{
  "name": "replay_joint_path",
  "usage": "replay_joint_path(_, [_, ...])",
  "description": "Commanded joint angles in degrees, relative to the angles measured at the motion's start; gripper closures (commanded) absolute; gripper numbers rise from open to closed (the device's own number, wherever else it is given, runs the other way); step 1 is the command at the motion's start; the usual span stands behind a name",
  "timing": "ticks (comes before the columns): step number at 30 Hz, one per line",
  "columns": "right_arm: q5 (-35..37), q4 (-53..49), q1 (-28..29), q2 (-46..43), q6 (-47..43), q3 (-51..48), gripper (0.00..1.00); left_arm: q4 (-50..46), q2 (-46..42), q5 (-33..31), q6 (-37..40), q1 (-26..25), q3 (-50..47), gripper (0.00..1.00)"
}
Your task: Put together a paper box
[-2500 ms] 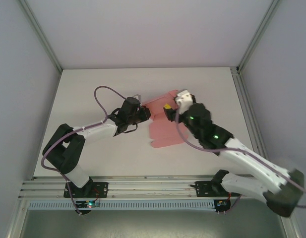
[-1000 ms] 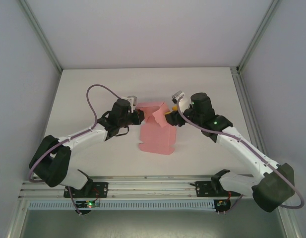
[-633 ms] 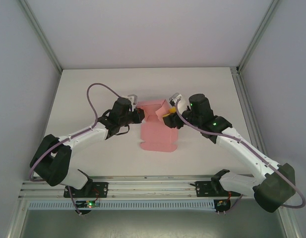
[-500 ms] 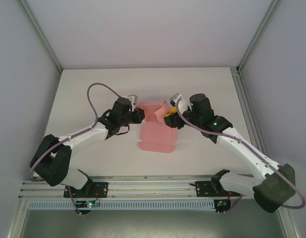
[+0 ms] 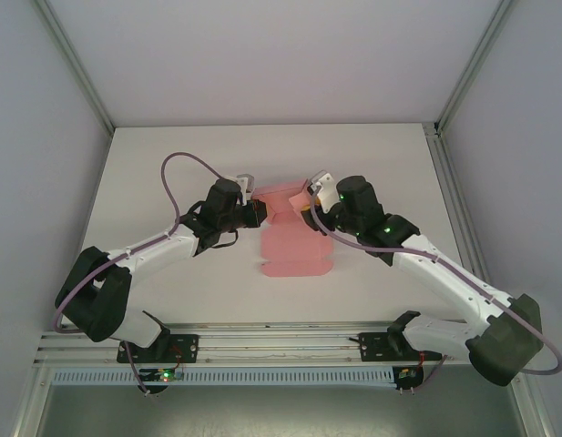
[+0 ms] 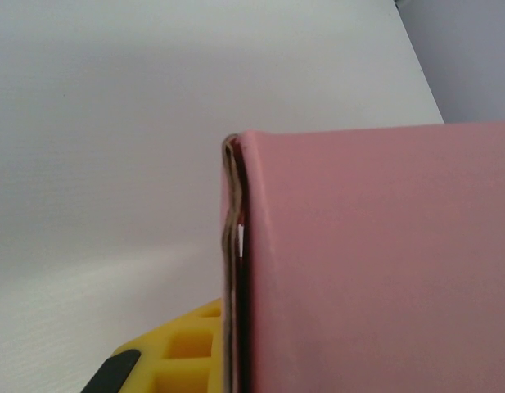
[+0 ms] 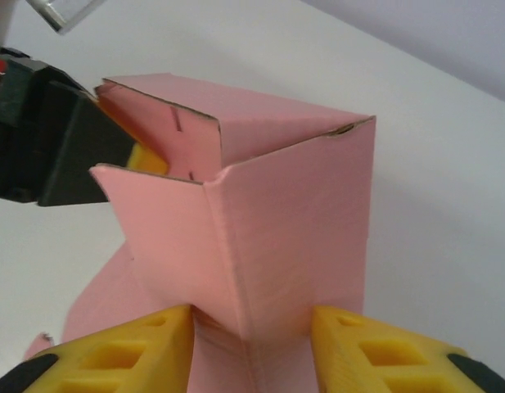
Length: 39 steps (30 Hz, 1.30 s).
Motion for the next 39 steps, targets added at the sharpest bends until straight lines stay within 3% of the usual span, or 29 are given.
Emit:
replay_joint_path(1, [9.6, 4.0, 1.3, 1.4, -1.3, 0.3, 0.66, 2.0, -1.0, 3.5, 0.1, -1.0, 1.7, 1.00])
replay_joint_path(5, [18.3, 7.6, 3.0, 3.0, -1.8, -0.2, 0.73, -1.2, -0.8, 1.1, 0.5, -2.0, 3.4, 1.00])
replay_joint_path(9, [20.5, 9.1, 3.5, 4.6, -2.6, -0.2, 0.65, -0.8, -0.8, 0.9, -0.8, -2.3, 3.4, 1.00])
replay_joint_path(14, [23.3, 11.3, 3.5, 5.3, -2.8, -0.8, 0.80, -1.2, -1.3, 1.0, -1.7, -2.9, 4.1, 1.00])
replay_joint_path(17, [31.1, 11.6, 4.9, 6.3, -3.5, -0.2, 0.95, -4.5, -1.3, -3.0, -3.3, -3.7, 5.4, 1.00])
replay_joint_path(19, [38.7, 13.0, 6.2, 7.2, -3.7, -0.4, 1.00, -8.7, -0.9, -7.3, -5.5, -4.4, 7.6, 1.00])
replay_joint_path(23, [53.2, 16.6, 6.4, 9.9, -1.9, -1.4, 1.00, -23.4, 0.7, -21.9, -16.6, -7.5, 13.6, 1.00])
replay_joint_path(28, [61.9, 19.5, 6.4, 14.2, -3.0, 0.4, 1.00, -41.7, 6.3, -33.3, -26.2, -9.9, 23.2, 1.00])
replay_joint_path(34, [70.6, 23.8, 6.0, 18.3, -6.8, 1.6, 0.99, -50.0, 9.8, -35.6, -29.2, -10.1, 27.2, 1.00])
replay_joint_path(39, [67.8, 26.1, 5.5, 18.6, -6.1, 1.0, 0.96, -46.7, 10.4, -31.6, -28.2, -10.0, 26.4, 1.00])
